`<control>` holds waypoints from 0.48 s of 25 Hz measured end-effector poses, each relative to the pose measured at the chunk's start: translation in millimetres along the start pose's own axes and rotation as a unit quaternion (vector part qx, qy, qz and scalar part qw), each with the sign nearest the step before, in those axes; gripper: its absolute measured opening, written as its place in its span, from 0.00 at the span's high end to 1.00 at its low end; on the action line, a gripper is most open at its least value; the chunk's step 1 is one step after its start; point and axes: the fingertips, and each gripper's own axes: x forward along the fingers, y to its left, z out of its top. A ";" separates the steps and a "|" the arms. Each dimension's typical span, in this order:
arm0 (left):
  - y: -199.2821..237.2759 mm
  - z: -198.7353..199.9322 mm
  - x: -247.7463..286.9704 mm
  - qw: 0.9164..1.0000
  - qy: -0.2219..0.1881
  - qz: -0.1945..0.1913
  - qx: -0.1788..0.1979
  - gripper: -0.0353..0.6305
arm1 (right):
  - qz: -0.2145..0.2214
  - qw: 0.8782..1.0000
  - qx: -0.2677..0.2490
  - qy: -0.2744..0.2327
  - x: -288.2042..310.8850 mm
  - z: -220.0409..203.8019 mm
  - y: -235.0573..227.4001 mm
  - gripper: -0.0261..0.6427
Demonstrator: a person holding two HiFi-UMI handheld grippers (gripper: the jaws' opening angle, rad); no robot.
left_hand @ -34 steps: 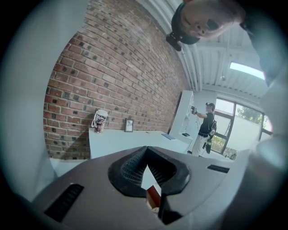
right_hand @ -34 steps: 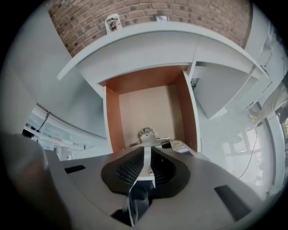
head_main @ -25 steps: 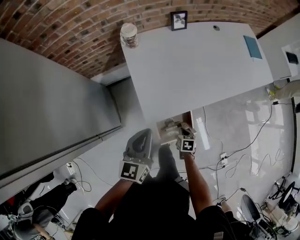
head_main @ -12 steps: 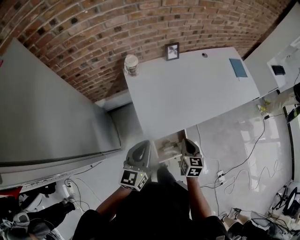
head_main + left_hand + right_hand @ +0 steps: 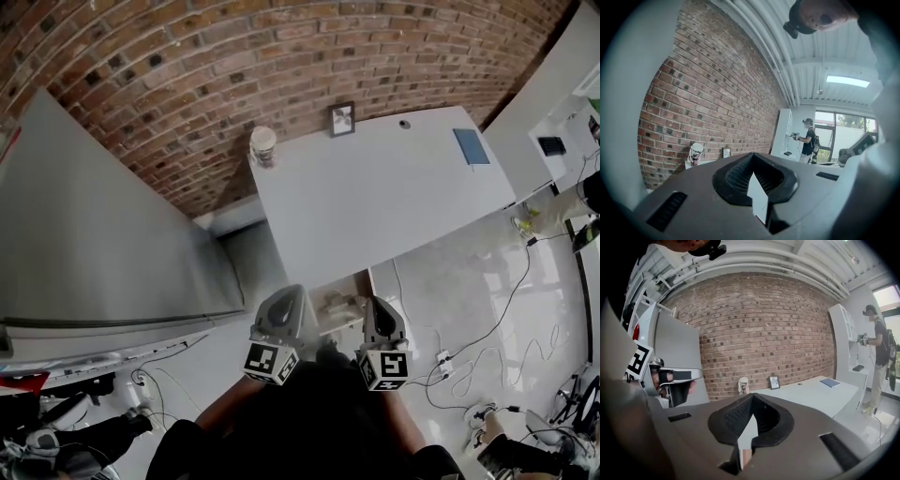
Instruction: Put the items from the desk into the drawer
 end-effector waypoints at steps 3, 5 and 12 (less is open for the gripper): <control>0.5 0.4 1.5 1.000 0.001 0.003 -0.004 0.94 | 0.004 1.000 -0.001 0.000 -2.7 0.4 3.6 0.96; -0.1 1.9 2.4 1.000 0.000 0.003 -0.004 0.94 | 0.006 1.000 -0.001 0.001 -3.5 0.1 5.7 0.96; -2.9 -0.7 2.2 1.000 0.004 -0.001 0.000 0.94 | 0.003 1.000 0.002 -0.008 -5.7 3.7 4.1 0.96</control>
